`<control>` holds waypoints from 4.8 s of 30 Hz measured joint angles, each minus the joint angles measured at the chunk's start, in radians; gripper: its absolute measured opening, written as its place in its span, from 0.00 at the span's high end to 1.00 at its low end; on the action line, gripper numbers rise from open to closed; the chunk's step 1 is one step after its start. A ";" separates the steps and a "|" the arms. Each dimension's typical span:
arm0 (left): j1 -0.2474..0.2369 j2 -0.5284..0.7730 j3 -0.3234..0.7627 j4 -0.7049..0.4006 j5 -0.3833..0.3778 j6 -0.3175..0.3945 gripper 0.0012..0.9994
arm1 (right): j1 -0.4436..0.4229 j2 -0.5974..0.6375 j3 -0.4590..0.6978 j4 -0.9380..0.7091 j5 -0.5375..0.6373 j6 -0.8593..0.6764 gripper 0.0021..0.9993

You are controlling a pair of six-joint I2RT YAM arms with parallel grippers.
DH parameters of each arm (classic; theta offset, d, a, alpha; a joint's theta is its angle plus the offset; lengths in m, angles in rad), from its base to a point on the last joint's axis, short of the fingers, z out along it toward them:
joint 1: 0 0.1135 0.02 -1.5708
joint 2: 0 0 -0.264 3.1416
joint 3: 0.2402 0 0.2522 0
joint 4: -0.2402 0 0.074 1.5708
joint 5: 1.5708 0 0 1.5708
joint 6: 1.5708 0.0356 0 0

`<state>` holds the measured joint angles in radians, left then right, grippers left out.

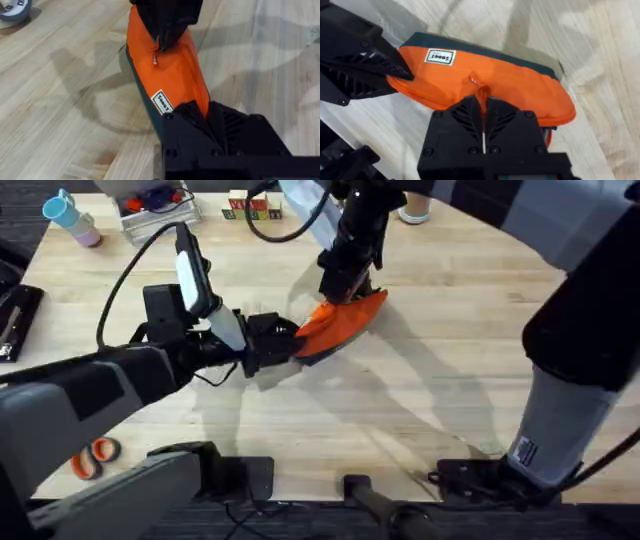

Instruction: Unzip the bag, pick up the pens from the table one at a time and place them inside, then zip the bag closed.

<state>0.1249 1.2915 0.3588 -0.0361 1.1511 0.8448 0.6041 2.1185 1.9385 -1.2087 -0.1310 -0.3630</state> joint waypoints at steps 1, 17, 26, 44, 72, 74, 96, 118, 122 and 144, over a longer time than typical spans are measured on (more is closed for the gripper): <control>0.000 0.000 0.000 0.000 0.000 0.000 0.96 | -0.004 0.000 0.000 0.000 0.000 0.001 0.97; 0.000 0.000 0.000 0.004 -0.002 0.000 0.96 | -0.068 0.000 0.000 0.036 -0.011 0.019 0.97; 0.000 0.000 0.006 -0.038 -0.005 0.000 0.96 | -0.108 0.000 0.000 0.063 -0.030 0.019 0.97; 0.000 0.000 0.011 -0.053 -0.006 0.000 0.96 | -0.203 0.000 0.000 0.120 -0.044 0.018 0.97; 0.000 0.000 0.011 -0.054 -0.003 0.000 0.96 | -0.319 0.091 0.000 0.239 -0.070 0.015 0.97; 0.000 0.000 0.011 -0.054 -0.003 0.000 0.96 | -0.326 0.092 0.000 0.254 -0.068 0.015 0.97; 0.000 0.000 0.010 -0.062 -0.001 0.000 0.96 | -0.445 0.132 0.003 0.302 0.050 0.003 0.97; 0.000 0.000 0.010 -0.063 0.000 0.000 0.96 | -0.445 -0.096 0.004 0.128 0.057 0.002 0.97; 0.000 0.000 0.010 -0.063 0.000 0.000 0.96 | -0.445 -0.133 0.004 0.064 0.057 -0.018 0.97; 0.000 0.000 0.010 -0.064 0.003 0.000 0.96 | -0.401 -0.436 0.005 -0.224 0.057 0.005 0.91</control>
<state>0.1249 1.2915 0.3691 -0.1001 1.1542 0.8448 0.2027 1.6821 1.9438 -1.4331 -0.0743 -0.3580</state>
